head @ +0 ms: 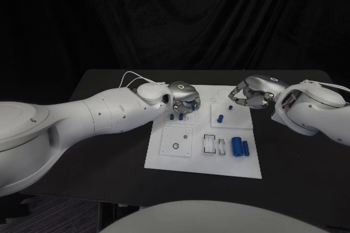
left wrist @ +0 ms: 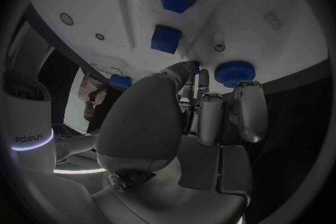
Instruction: Assemble the parts on the task board
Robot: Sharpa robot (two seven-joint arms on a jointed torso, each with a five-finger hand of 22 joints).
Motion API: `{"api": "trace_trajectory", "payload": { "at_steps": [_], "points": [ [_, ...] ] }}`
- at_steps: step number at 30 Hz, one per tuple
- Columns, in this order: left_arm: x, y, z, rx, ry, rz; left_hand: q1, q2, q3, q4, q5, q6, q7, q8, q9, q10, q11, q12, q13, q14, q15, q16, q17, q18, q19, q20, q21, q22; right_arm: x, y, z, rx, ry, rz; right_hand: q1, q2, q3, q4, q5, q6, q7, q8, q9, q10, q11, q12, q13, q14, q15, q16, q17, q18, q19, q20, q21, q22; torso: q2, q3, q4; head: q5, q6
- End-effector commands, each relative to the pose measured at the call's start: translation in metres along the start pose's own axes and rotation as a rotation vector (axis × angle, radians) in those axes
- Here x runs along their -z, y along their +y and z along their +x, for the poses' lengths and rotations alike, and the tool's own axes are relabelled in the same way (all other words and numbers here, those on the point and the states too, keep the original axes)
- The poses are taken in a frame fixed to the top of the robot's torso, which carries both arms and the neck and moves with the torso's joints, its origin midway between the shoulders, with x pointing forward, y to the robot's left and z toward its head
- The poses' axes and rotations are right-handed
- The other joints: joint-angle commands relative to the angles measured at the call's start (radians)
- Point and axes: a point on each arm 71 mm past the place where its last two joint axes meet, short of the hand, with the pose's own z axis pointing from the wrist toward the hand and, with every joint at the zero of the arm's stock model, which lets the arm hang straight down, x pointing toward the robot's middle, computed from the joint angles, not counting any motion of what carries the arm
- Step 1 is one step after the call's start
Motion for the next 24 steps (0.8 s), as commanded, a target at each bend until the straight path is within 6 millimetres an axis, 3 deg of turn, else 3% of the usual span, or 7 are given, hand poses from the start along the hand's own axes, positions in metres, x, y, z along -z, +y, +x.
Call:
{"api": "trace_trajectory", "payload": {
  "at_steps": [1,16,24],
  "points": [
    [-0.001,-0.002,0.002,0.001,0.011,0.011,-0.009,0.004,-0.002,0.002,-0.01,0.014,0.002,-0.003,-0.002,0.02,-0.003,-0.005,-0.003,0.003,-0.007,0.003,0.012,-0.013,0.003,-0.004,0.006,0.179,0.0,-0.001,0.001,-0.001,0.0,0.007,-0.01,0.003,0.007,0.001,0.005,0.0,-0.002,-0.003,0.0,0.104,-0.002,0.003,0.263,0.106,0.0,0.003,0.263,0.007,0.027,-0.002,-0.002,0.213,0.0,-0.0001,0.0001,0.0,0.0],
    [0.002,0.0,0.003,-0.003,-0.016,0.005,-0.009,0.024,-0.018,-0.01,-0.011,0.074,0.022,0.02,0.007,0.089,-0.026,-0.006,-0.009,0.007,-0.027,0.004,0.01,-0.015,0.013,-0.012,0.017,0.183,0.001,0.0,0.001,-0.001,0.001,0.006,-0.01,0.003,0.007,0.001,0.005,0.0,-0.002,-0.003,0.0,0.104,-0.002,0.003,0.263,0.106,0.0,0.003,0.263,0.007,0.027,-0.002,-0.002,0.213,0.0,-0.0001,0.0,0.0,0.0],
    [0.018,0.002,-0.003,-0.013,-0.11,0.019,-0.005,0.027,-0.026,-0.021,0.008,0.098,0.025,0.027,0.01,0.129,-0.027,-0.014,-0.014,0.015,-0.029,0.007,0.015,-0.019,0.026,-0.016,0.035,0.188,0.004,-0.003,0.0,-0.002,0.0,0.013,-0.01,0.003,0.007,0.001,0.005,0.0,-0.002,-0.003,0.0,0.104,-0.002,0.003,0.263,0.106,0.0,0.003,0.263,0.007,0.027,-0.002,-0.002,0.213,-0.002,-0.0001,0.0024,-0.009,0.0]
  ]
}}
